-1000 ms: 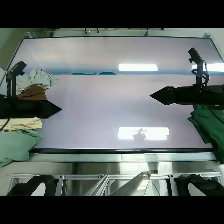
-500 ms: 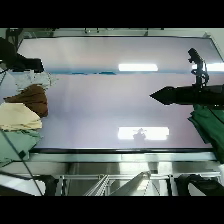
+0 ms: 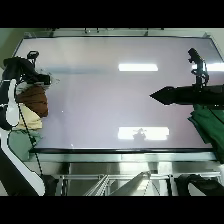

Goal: Fold the shirts.

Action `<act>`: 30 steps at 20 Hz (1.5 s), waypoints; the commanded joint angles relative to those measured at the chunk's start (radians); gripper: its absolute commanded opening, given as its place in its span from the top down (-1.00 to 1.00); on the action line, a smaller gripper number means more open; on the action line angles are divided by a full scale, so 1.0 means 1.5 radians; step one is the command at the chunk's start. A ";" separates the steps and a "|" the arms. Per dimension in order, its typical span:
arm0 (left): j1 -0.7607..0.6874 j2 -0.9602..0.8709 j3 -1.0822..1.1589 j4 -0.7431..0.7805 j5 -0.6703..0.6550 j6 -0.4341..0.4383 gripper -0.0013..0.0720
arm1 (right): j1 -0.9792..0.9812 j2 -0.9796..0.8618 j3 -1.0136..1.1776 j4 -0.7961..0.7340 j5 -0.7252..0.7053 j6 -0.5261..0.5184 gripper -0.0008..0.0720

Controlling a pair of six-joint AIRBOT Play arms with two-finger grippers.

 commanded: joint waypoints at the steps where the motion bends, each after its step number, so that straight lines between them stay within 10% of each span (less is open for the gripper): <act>1: -0.004 -0.033 0.001 -0.002 0.012 0.019 -0.73 | 0.001 -0.001 0.000 0.000 0.000 0.000 0.93; 5: -0.015 -0.029 0.001 -0.002 0.016 0.033 0.90 | 0.001 -0.001 0.000 0.000 0.000 0.000 0.93; 10: -0.093 0.027 0.037 -0.049 0.034 0.060 0.90 | 0.001 -0.001 0.000 0.000 0.000 0.000 0.93; 15: -0.217 0.177 -0.010 -0.369 0.071 0.116 0.89 | 0.001 -0.001 0.000 0.000 0.000 0.000 0.93; 27: -0.534 0.248 -0.269 -0.381 0.203 0.071 0.90 | 0.001 -0.001 0.000 0.001 0.000 0.000 0.93; 28: -0.534 0.248 -0.256 -0.381 0.216 0.055 0.89 | 0.001 -0.001 0.000 0.002 0.000 0.001 0.93; 30: -0.520 0.248 -0.206 -0.381 0.268 0.014 -0.85 | 0.001 -0.001 0.000 0.032 0.019 0.001 0.93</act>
